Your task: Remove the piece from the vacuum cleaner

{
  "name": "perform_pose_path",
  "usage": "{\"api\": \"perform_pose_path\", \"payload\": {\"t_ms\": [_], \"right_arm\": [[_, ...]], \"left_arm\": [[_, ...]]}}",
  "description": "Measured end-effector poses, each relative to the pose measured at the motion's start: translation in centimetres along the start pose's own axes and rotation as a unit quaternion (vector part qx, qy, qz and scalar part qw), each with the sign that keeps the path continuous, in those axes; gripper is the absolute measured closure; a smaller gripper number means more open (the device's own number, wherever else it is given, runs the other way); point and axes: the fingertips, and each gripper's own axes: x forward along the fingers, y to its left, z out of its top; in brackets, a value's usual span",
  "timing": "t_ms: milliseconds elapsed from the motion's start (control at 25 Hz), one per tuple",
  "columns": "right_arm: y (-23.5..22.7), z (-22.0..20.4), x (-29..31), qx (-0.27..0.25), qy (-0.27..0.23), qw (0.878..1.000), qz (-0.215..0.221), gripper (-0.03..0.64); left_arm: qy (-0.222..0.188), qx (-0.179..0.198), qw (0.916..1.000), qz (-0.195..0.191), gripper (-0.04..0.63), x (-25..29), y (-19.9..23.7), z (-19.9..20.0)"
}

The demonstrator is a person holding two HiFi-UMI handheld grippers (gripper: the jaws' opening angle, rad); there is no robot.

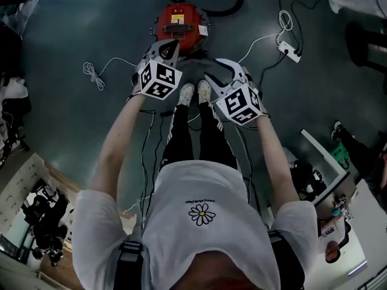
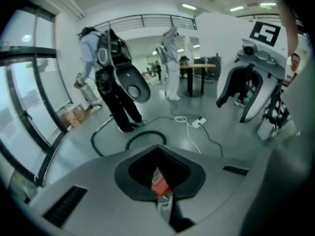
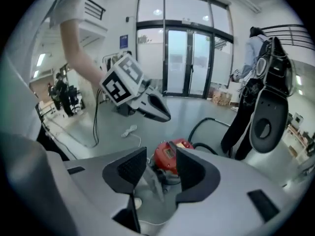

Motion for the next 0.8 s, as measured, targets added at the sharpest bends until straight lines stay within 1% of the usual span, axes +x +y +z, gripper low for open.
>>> {"api": "perform_pose_path", "payload": {"t_ms": [80, 160, 240, 320, 440, 520, 640, 720, 800], "right_arm": [[0.2, -4.5, 4.0, -0.028, 0.042, 0.999, 0.012, 0.442], [0.2, -8.9, 7.7, -0.038, 0.080, 0.996, 0.024, 0.442], [0.5, -13.1, 10.9, -0.036, 0.116, 0.992, 0.037, 0.442], [0.5, -16.9, 13.8, -0.033, 0.152, 0.986, 0.051, 0.442], [0.4, -21.7, 17.4, -0.046, 0.208, 0.974, 0.072, 0.442], [0.6, -23.9, 19.3, -0.059, 0.234, 0.967, 0.079, 0.443], [0.4, -25.8, 21.5, -0.062, 0.264, 0.959, 0.082, 0.443], [0.4, -26.6, 22.5, -0.064, 0.281, 0.954, 0.085, 0.443], [0.7, -27.3, 23.0, -0.066, 0.293, 0.950, 0.089, 0.443]], "left_arm": [[0.054, 0.055, 0.9966, -0.029, 0.589, 5.0, -1.1, -3.7], [0.101, 0.096, 0.9890, -0.049, 0.589, 9.4, -1.9, -7.2], [0.144, 0.117, 0.9808, -0.062, 0.589, 12.7, -2.5, -10.4], [0.174, 0.128, 0.9739, -0.070, 0.589, 15.4, -2.8, -12.9], [0.201, 0.141, 0.9663, -0.079, 0.589, 18.1, -3.0, -15.6], [0.212, 0.143, 0.9628, -0.086, 0.589, 19.1, -3.2, -16.9], [0.228, 0.146, 0.9571, -0.103, 0.589, 20.1, -3.5, -18.3], [0.238, 0.158, 0.9516, -0.113, 0.589, 20.4, -3.8, -18.9], [0.239, 0.170, 0.9494, -0.113, 0.589, 20.2, -4.0, -19.1]]}}
